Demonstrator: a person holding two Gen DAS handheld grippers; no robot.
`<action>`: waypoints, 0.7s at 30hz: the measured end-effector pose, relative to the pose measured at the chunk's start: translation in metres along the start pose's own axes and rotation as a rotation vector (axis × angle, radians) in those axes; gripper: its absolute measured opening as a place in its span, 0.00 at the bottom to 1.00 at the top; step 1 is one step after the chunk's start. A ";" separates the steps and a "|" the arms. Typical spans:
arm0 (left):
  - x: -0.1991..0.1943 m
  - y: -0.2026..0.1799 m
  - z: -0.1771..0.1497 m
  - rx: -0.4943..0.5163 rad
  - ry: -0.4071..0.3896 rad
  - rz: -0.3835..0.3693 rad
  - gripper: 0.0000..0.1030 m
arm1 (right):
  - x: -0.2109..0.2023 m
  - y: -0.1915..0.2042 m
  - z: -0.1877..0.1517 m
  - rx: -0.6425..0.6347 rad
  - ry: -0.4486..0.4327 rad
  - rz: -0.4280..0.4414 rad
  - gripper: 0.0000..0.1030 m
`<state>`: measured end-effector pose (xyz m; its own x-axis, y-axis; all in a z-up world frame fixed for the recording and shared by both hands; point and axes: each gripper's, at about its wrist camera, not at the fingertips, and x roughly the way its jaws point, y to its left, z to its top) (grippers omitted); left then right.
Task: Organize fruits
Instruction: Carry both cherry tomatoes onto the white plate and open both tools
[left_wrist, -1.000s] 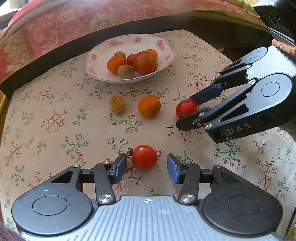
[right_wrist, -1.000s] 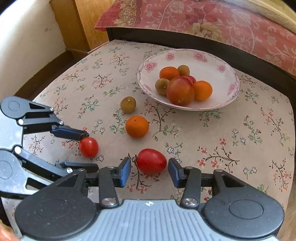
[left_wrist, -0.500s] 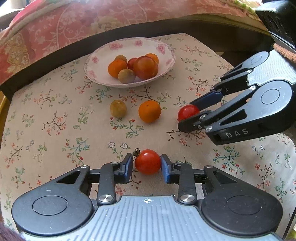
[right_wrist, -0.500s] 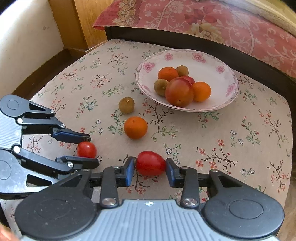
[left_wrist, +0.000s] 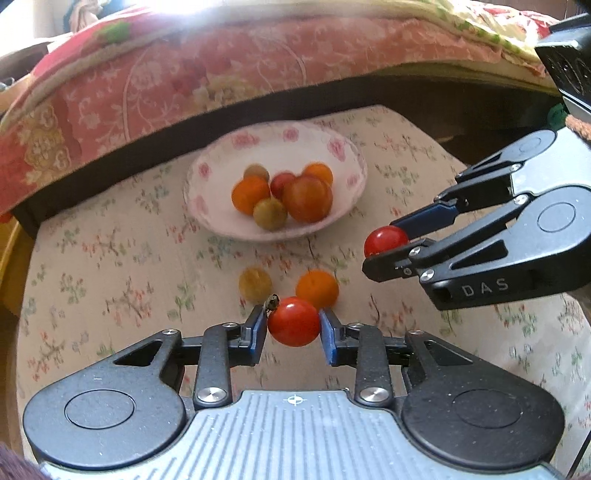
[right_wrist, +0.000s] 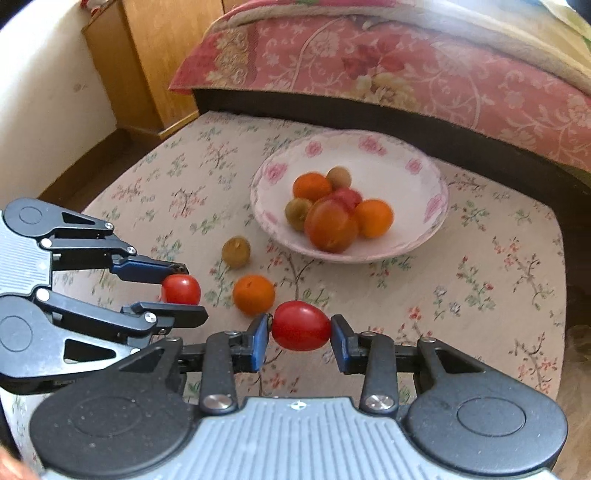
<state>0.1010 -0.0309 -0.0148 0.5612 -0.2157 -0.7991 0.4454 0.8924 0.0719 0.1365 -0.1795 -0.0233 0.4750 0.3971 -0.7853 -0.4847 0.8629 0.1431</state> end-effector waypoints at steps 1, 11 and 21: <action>0.000 0.000 0.004 -0.001 -0.008 0.003 0.38 | -0.001 -0.002 0.003 0.007 -0.009 -0.003 0.38; 0.011 0.011 0.041 -0.021 -0.059 0.043 0.38 | -0.003 -0.021 0.030 0.069 -0.079 -0.056 0.38; 0.029 0.027 0.056 -0.046 -0.052 0.071 0.38 | 0.008 -0.038 0.045 0.108 -0.091 -0.091 0.38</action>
<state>0.1679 -0.0352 -0.0025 0.6262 -0.1702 -0.7608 0.3714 0.9231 0.0992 0.1916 -0.1950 -0.0084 0.5801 0.3380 -0.7411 -0.3573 0.9232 0.1415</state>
